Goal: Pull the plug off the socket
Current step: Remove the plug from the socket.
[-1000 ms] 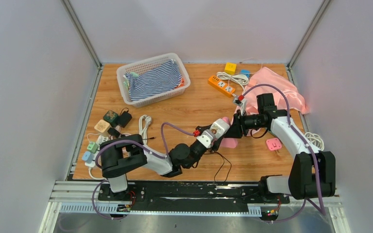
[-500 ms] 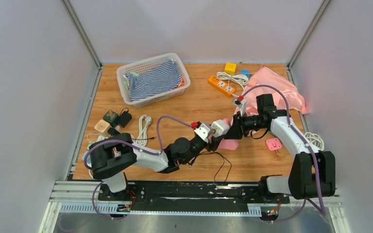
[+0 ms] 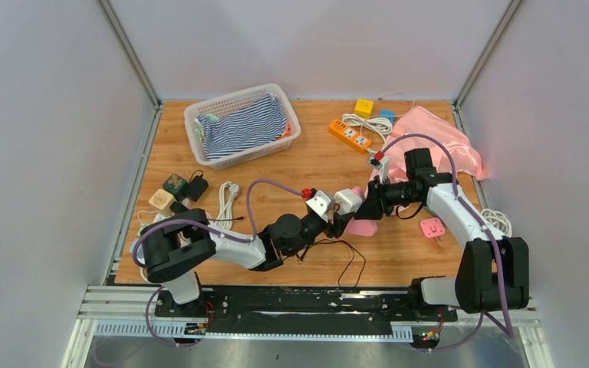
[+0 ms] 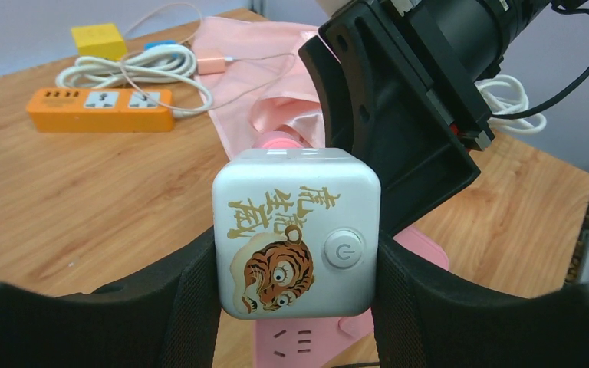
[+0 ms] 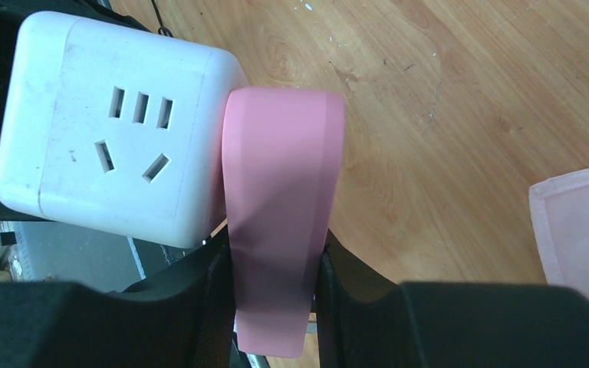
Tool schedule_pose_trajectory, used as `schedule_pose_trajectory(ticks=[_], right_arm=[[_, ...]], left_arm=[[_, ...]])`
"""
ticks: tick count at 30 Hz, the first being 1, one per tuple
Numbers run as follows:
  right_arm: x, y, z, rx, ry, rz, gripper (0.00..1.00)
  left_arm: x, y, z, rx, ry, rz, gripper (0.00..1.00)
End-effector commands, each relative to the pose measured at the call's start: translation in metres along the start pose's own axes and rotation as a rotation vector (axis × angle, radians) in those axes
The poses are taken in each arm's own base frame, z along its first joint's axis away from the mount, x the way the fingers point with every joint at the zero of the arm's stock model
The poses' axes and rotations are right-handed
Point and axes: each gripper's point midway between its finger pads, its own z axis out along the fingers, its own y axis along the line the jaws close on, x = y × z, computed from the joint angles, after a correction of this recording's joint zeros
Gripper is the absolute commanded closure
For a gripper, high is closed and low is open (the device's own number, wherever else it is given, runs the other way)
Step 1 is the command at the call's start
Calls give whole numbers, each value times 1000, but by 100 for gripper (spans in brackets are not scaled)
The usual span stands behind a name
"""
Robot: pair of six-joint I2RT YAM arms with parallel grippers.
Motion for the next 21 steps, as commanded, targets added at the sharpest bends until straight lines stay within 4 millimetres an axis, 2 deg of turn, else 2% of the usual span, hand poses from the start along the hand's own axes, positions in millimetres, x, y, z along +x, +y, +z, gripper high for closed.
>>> schedule_pose_trajectory(ticks=[1, 3, 6, 8, 12, 14, 17, 21], right_arm=[[1, 15, 3, -65, 6, -21, 100], [1, 14, 3, -65, 6, -20, 100], [2, 14, 3, -64, 8, -19, 100], [2, 13, 4, -66, 10, -20, 100], [3, 13, 3, -63, 11, -19, 100], [3, 13, 3, -62, 13, -18, 100], [3, 13, 3, -62, 12, -21, 100], [3, 13, 3, -61, 13, -21, 100]], left_arm=[[-43, -5, 3, 74, -101, -191, 100], [-41, -3, 2, 33, -87, -95, 100], [-35, -7, -3, -42, -71, 171, 100], [-31, -9, -2, -72, -62, 242, 100], [-29, -14, 0, -48, -66, 138, 100], [-33, -18, 4, 22, -71, -14, 100], [-42, -11, 6, 82, -81, -220, 100], [-48, -3, 5, 56, -63, -182, 100]])
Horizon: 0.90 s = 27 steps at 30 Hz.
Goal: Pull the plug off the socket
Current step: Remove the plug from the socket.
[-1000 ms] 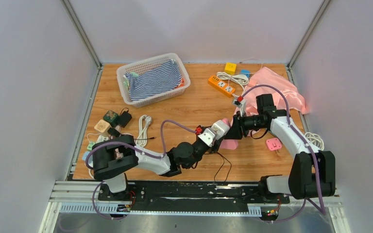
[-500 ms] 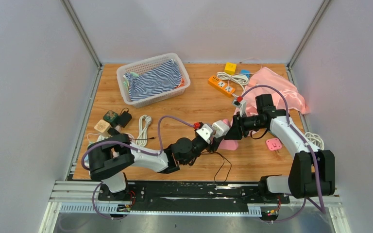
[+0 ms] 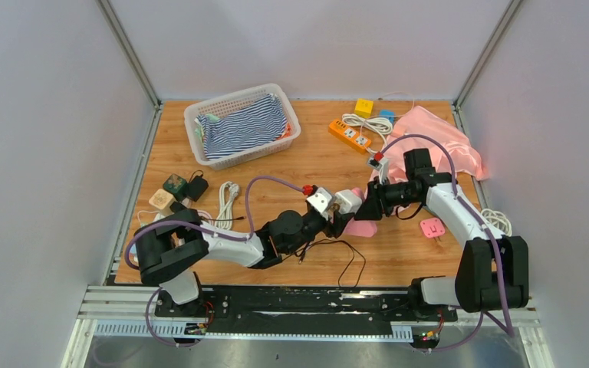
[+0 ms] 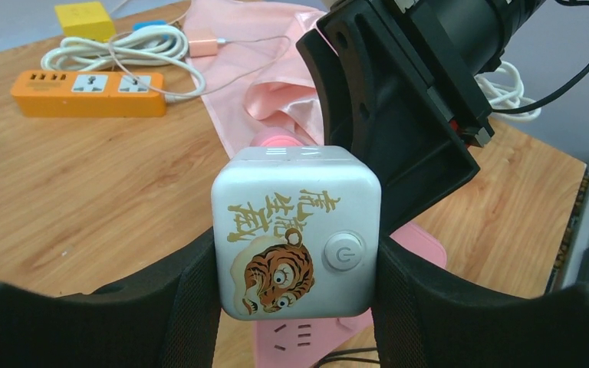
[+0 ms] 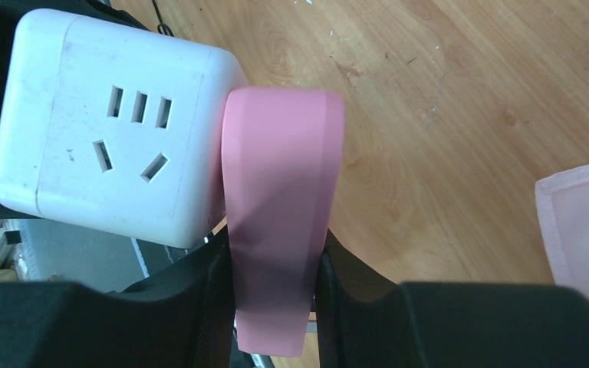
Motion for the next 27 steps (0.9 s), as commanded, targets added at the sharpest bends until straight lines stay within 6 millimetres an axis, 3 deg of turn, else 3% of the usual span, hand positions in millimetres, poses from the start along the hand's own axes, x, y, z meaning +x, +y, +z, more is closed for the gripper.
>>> schedule_pose_trajectory(ticks=[1, 5, 7, 12, 16, 18, 23, 27], right_arm=[[1, 15, 3, -73, 4, -35, 100], [1, 14, 3, -71, 6, -34, 100], [2, 14, 3, -70, 9, -31, 100], [3, 14, 3, -70, 9, -31, 100], [3, 14, 3, -70, 10, -33, 100], [3, 14, 3, -71, 9, -32, 100], [3, 13, 3, -71, 11, -30, 100], [4, 13, 4, -69, 14, -29, 100]], left_arm=[[-51, -6, 2, 19, -115, -102, 100], [-48, -7, -5, -110, -107, 166, 100], [-45, -12, -4, -120, -98, 198, 100], [-48, -16, 0, -118, -93, 80, 100], [-61, -11, 1, -34, -110, -210, 100], [-68, -9, -1, -23, -112, -254, 100], [-77, -14, -6, -37, -126, -93, 100], [-70, -16, -6, -109, -108, 76, 100]])
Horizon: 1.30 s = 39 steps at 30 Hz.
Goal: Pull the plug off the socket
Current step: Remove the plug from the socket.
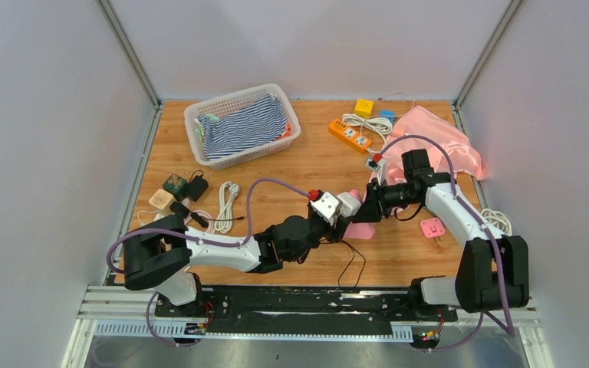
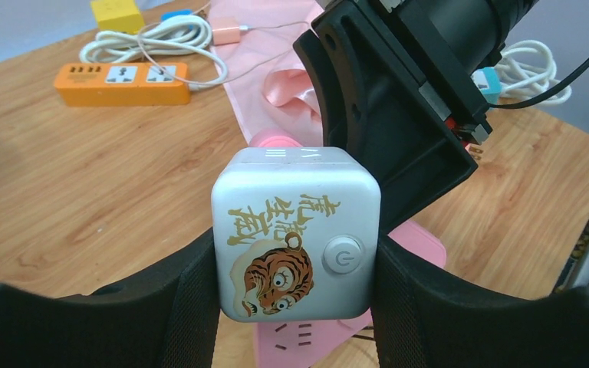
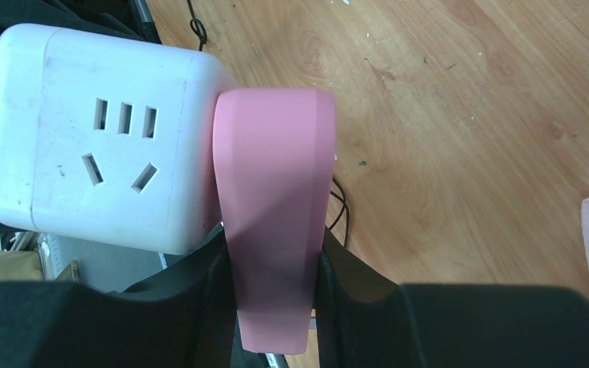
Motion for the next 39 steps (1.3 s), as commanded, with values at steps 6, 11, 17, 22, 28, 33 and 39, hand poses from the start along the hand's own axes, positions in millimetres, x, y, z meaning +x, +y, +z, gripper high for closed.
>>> schedule_pose_trajectory(ticks=[6, 11, 17, 22, 28, 33, 39], right_arm=[[4, 0, 2, -10, 21, -46, 100], [4, 0, 2, -10, 21, -47, 100], [4, -1, 3, -8, 25, -42, 100], [5, -3, 3, -2, 29, -40, 100], [6, -4, 3, 9, 34, -41, 100], [6, -5, 3, 10, 34, -42, 100], [7, -6, 3, 13, 39, -38, 100]], left_arm=[[-54, -6, 9, 12, -153, -196, 100], [-66, 7, 9, 83, -158, -361, 100], [-69, 15, -8, -122, -180, -25, 100], [-64, 2, -7, -163, -158, 94, 100], [-73, -2, -4, -13, -187, -271, 100], [-89, 4, -11, 66, -205, -420, 100], [-79, 5, -14, -56, -179, -168, 100]])
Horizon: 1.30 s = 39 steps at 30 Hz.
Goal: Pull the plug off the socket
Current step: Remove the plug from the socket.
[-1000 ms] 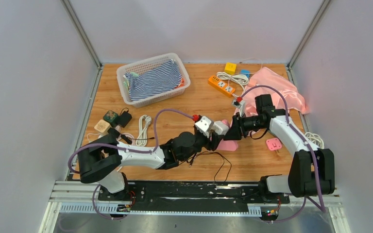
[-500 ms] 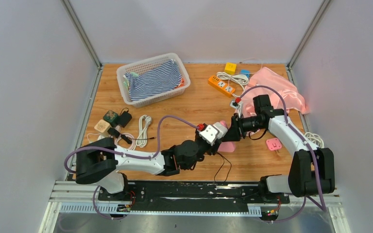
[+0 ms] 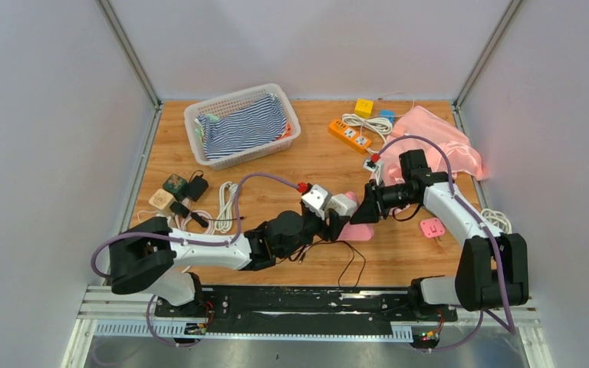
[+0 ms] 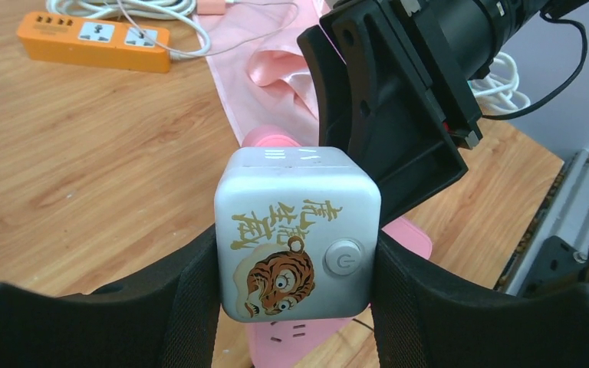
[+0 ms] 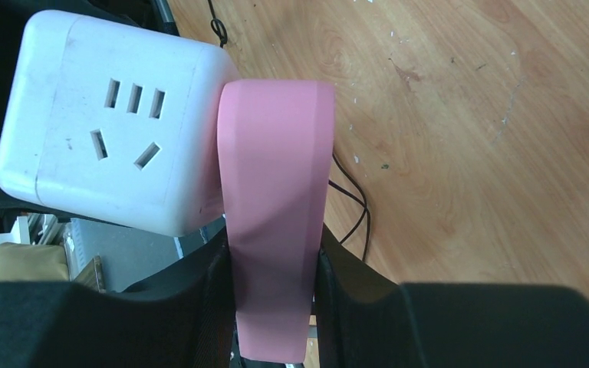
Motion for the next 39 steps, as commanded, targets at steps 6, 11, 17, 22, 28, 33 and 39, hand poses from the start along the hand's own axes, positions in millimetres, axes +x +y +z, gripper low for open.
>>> schedule_pose_trajectory(ticks=[6, 11, 17, 22, 28, 33, 39], right_arm=[[6, -15, -1, 57, 35, -66, 100], [6, -15, -1, 57, 34, -68, 100], [6, -15, -1, 60, 34, -70, 100], [6, -16, -1, 62, 37, -66, 100], [8, -18, 0, 63, 42, -59, 100], [7, -17, 0, 62, 42, -60, 100], [8, -18, 0, 64, 43, -62, 100]], left_arm=[[-63, -10, -2, -213, -199, 179, 100], [-66, -16, -4, -180, -211, 106, 100], [-88, -28, -5, 98, -208, -236, 100], [-94, -24, -11, 65, -221, -135, 100], [-82, -34, -14, -141, -192, 249, 100], [-70, -37, -7, -239, -155, 379, 100], [-75, -48, -4, -119, -147, 215, 100]])
